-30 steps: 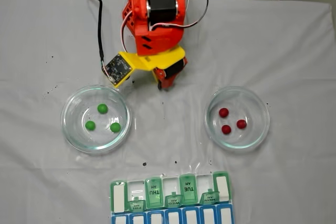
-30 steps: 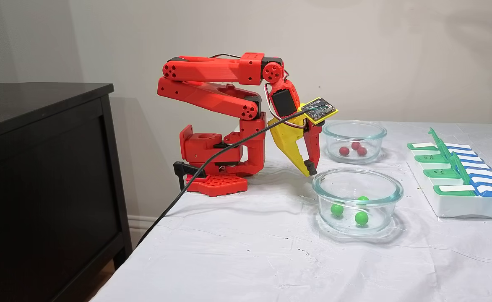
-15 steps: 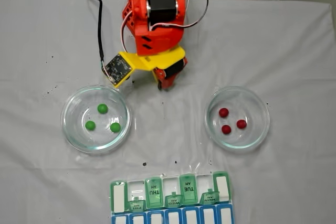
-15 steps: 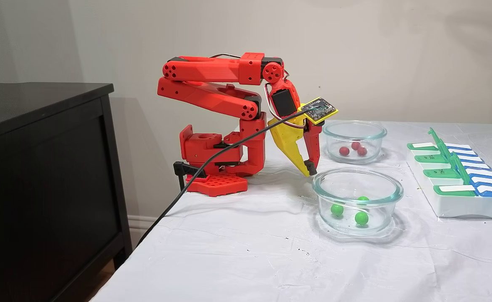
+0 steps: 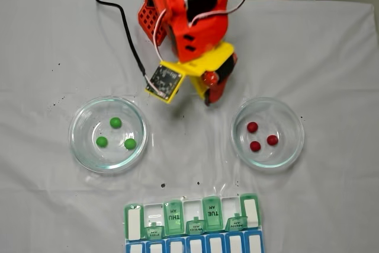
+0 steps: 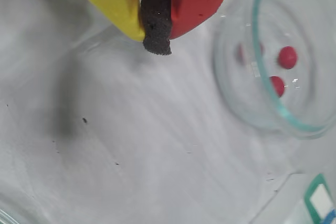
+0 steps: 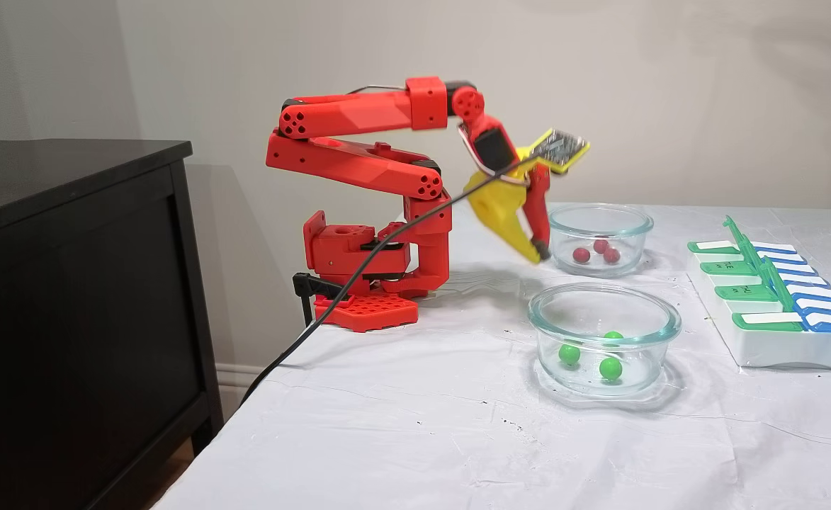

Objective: Sort medicines into box.

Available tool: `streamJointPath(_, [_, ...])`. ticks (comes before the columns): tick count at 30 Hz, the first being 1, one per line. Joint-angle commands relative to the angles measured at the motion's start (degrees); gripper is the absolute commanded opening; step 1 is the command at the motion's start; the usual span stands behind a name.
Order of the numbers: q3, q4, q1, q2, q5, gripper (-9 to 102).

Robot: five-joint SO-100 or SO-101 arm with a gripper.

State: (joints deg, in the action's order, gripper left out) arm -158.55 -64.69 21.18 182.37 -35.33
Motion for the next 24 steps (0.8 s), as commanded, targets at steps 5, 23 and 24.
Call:
streamJointPath(5, [29.0,-9.4,7.9,-14.5,2.5,0])
streamJointPath(23, [48.3,-7.7,16.2,-47.7,12.2,1])
streamJointPath(24, [48.5,-6.7,16.3,-50.1,12.6,1])
